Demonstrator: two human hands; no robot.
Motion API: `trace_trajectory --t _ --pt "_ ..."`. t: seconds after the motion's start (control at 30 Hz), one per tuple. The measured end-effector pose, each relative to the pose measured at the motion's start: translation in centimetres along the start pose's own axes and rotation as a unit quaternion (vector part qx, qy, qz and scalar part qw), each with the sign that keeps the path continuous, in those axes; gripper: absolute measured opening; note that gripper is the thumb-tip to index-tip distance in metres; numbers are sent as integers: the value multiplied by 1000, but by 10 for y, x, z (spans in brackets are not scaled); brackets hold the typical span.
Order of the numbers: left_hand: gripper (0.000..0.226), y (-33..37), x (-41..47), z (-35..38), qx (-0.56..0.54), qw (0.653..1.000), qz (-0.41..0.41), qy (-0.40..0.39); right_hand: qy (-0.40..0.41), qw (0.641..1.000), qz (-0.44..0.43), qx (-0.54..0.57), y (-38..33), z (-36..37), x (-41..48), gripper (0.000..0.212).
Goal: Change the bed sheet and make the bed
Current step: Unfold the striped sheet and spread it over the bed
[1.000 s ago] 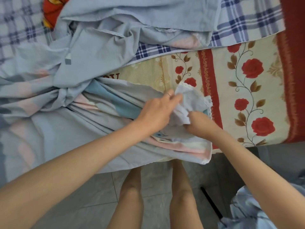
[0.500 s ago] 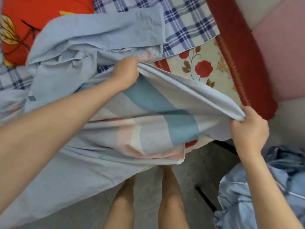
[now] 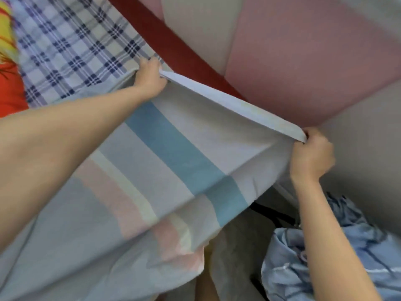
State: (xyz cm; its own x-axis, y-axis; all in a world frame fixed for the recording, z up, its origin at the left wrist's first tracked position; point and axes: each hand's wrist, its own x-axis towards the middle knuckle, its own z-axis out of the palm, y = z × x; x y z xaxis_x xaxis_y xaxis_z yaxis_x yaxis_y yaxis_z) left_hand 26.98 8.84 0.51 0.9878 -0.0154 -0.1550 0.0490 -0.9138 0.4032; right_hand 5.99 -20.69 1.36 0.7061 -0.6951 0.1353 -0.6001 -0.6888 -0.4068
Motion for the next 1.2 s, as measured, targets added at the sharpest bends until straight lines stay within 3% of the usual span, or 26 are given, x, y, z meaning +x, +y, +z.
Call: trace_trajectory --t 0.07,0.13,0.23,0.3,0.37,0.43,0.5,0.53,0.6,0.67,0.7,0.73,0.83,1.0,1.03,1.07,1.13,1.2 --pt "29 1 10 19 -33 999 -8 2 79 996 -11 38 2 -5 8 16" --pt "22 -1 11 40 -49 999 -21 6 120 988 -6 94 3 -9 11 20" --pt "34 7 7 77 -16 999 -17 -36 12 997 51 58 26 17 27 39" --pt "45 15 -1 102 6 994 4 -105 -80 992 57 76 48 44 30 33" --pt "49 26 -10 125 24 985 36 -168 -123 982 60 131 68 64 30 25" --pt "57 33 -17 141 54 978 66 -191 -127 973 92 170 81 74 22 50" --pt "71 39 -23 152 71 974 73 -204 -114 947 237 185 99 86 6 77" --pt "76 42 -26 157 69 973 73 -208 -130 911 341 192 108 92 -8 90" --pt "77 49 -30 161 45 976 76 -199 -233 782 513 267 122 99 -35 106" --pt "70 58 -34 167 14 979 78 -188 -329 585 598 438 131 105 -64 85" --pt "63 63 -36 169 6 980 77 -184 -336 507 613 505 131 107 -77 75" --pt "54 67 -38 172 5 981 77 -180 -329 463 614 548 131 110 -89 69" --pt "29 75 -41 177 21 984 56 -168 -331 466 586 573 119 112 -108 62" --pt "25 80 -43 165 -15 996 83 -42 -268 491 515 650 119 73 -110 34" --pt "25 81 -41 161 -30 995 94 -22 -260 511 485 660 117 60 -110 33" --pt "25 81 -39 157 -40 994 101 -6 -235 558 453 655 114 51 -109 30" --pt "23 84 -33 148 -58 991 114 25 -100 704 412 570 111 39 -96 21" --pt "22 96 -19 142 -89 985 134 55 39 789 364 493 111 36 -70 19"
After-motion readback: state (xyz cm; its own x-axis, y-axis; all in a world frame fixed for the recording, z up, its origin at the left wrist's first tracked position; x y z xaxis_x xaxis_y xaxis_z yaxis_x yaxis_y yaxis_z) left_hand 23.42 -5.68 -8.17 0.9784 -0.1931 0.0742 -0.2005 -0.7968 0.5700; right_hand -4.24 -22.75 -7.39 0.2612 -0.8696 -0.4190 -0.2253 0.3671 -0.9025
